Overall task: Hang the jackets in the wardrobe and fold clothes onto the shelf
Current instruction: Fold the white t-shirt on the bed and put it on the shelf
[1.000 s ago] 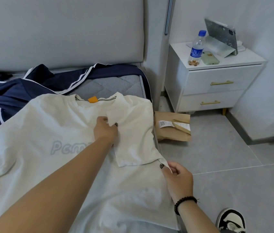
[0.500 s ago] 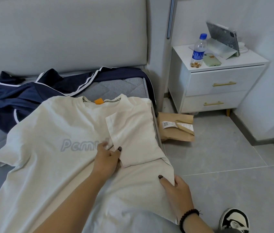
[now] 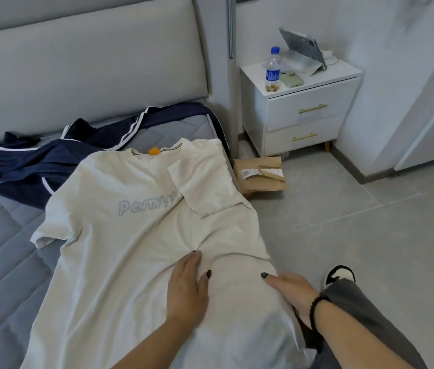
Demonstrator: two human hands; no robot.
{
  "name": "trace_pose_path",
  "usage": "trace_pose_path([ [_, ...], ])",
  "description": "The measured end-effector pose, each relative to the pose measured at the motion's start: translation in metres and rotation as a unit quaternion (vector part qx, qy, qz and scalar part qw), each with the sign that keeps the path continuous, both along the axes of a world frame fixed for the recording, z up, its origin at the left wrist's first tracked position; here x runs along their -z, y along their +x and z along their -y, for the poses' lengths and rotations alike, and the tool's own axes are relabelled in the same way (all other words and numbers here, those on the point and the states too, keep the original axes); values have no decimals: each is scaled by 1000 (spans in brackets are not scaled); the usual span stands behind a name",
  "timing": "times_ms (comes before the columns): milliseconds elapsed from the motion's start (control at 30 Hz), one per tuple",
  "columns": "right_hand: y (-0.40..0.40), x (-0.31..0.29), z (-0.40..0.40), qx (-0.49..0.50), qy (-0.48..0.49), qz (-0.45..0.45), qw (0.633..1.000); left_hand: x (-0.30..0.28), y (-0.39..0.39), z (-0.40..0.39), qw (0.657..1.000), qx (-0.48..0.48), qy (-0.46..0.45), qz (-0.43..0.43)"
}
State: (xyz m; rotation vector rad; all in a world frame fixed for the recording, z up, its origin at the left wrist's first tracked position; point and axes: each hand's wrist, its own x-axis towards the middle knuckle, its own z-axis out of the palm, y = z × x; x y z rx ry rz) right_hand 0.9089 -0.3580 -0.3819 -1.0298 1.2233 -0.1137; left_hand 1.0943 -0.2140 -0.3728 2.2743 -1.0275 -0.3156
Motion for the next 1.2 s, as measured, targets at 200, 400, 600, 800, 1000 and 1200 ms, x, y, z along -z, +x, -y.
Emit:
trace_pose_path([
  [200, -47, -37, -32, -105, -23, -45, 993, -6, -44, -36, 999, 24, 41, 3],
  [400, -73, -53, -67, -170, -118, -156, 966, 2, -69, -108, 927, 303, 172, 142],
  [600, -107, -70, -85, -172, -107, -146, 968, -19, -84, -147, 865, 367, 167, 299],
  [800, -111, -92, -101, -201, -118, -164, 959, -43, -85, -152, 860, 370, 271, 221],
  [1000, -114, -98, -107, -248, -120, -266, 924, -60, -94, -153, 818, 425, 295, 252],
  [1200, -125, -94, -108, -271, -90, -321, 903, -54, -105, -154, 797, 478, 274, 248],
])
